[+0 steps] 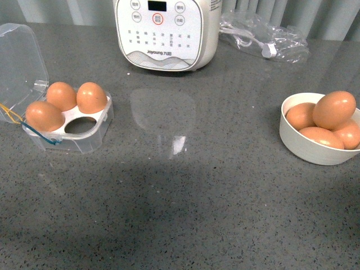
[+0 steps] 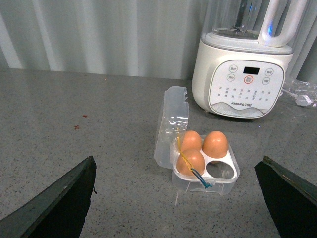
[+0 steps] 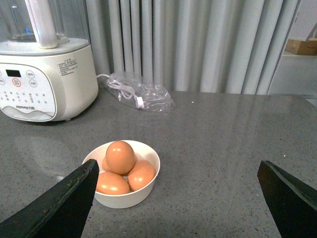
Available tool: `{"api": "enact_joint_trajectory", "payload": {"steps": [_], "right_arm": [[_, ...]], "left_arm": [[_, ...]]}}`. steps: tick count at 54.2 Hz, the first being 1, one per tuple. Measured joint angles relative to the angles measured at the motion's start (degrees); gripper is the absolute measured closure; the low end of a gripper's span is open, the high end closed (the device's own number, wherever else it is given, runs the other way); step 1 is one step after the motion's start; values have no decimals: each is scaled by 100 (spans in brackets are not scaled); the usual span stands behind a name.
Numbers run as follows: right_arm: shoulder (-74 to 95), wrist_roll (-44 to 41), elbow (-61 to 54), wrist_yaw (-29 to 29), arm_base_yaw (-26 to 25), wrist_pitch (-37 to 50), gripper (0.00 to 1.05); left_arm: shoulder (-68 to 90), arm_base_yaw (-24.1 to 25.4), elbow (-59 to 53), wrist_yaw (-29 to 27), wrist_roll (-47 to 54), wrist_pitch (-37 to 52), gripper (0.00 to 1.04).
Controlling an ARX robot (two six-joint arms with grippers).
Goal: Put egg into box
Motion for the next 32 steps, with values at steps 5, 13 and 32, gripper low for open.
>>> {"api": "enact_joint_trajectory", "payload": {"steps": [5, 13, 32], "right_arm": [[0, 0, 0, 0, 0, 0, 7], [0, 0, 0, 0, 0, 0, 7], [0, 0, 0, 0, 0, 0, 7]], "left_arm": [[0, 0, 0, 0, 0, 0, 7], [0, 0, 0, 0, 0, 0, 7], [0, 0, 0, 0, 0, 0, 7]]}}
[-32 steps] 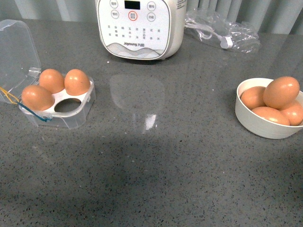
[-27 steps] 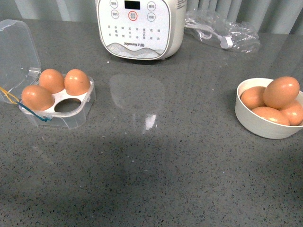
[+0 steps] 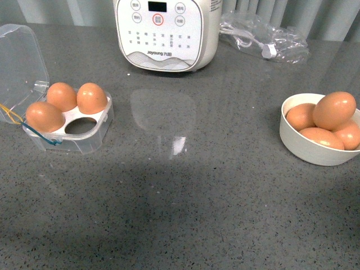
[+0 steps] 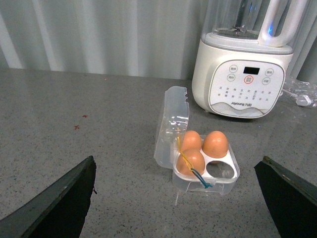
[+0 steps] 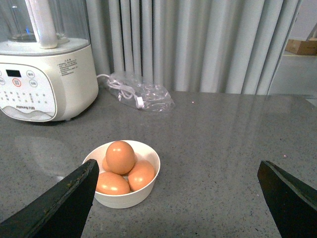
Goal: Put egg into box
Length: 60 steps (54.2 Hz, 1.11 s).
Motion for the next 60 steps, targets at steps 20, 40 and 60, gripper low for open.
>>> {"api": "enact_joint_trajectory", "payload": {"steps": [20, 40, 60], "right_arm": [[0, 0, 0, 0, 0, 0, 7], [3025, -1001, 636, 435, 590, 1419, 7], [6708, -988, 2911, 282, 828, 791, 7]], "left_arm": [[0, 0, -2, 0, 0, 0, 7], [0, 0, 0, 0, 2, 0, 7], [0, 0, -2, 0, 2, 0, 7]]}}
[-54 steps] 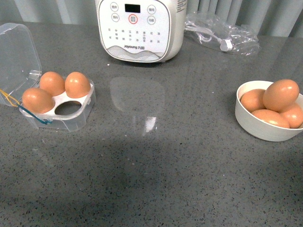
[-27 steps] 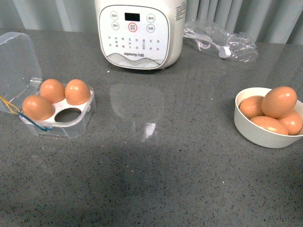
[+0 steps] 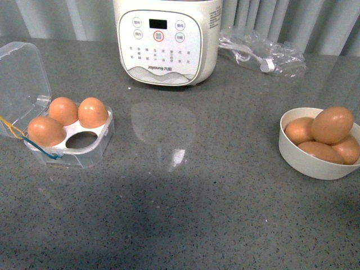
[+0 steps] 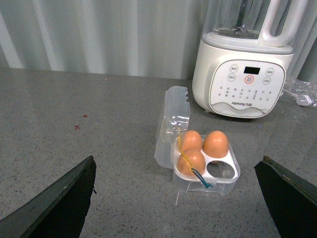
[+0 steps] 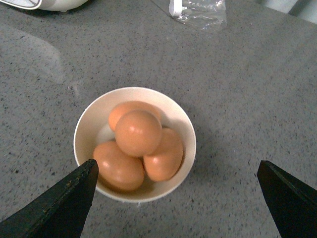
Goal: Put egg into box
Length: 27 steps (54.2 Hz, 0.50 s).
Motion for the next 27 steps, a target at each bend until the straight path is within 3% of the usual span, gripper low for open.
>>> {"api": "enact_joint_trajectory", "payload": {"steps": [13, 27], "right_arm": [[1464, 136, 1086, -52, 48, -686, 7], [2306, 343, 1410, -170, 103, -601, 7]], "left_arm": [[0, 0, 2, 0, 0, 0, 7], [0, 0, 2, 0, 0, 0, 7]]}}
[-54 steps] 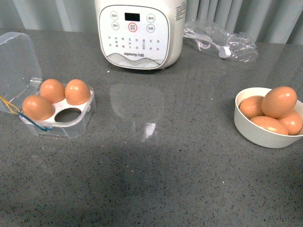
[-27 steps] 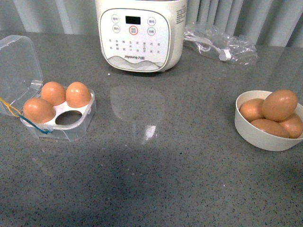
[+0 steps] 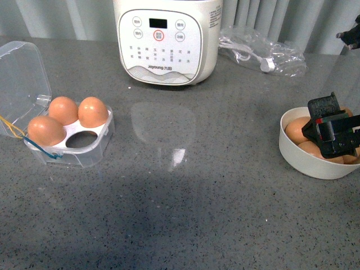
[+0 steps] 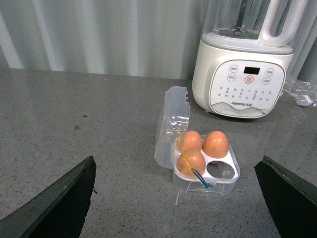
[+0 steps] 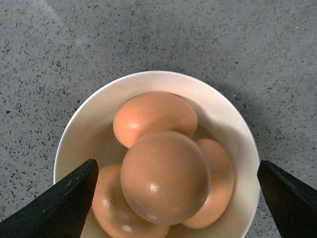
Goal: Put egg into box
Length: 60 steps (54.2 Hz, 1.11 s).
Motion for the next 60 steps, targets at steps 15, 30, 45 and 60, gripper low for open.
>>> {"api": "enact_joint_trajectory", "payload": {"steps": [15, 30, 45, 60], "right_arm": [[129, 22, 2, 44, 76, 214, 45], [24, -87, -17, 61, 195, 297, 62], [-621, -310, 210, -422, 549, 61, 62], [-179, -1143, 1064, -1237, 1419, -267, 62]], "left_arm": [[0, 0, 0, 0, 0, 0, 7], [0, 0, -2, 0, 0, 0, 7], [0, 0, 0, 2, 0, 0, 7], [0, 0, 0, 2, 0, 0, 7]]}}
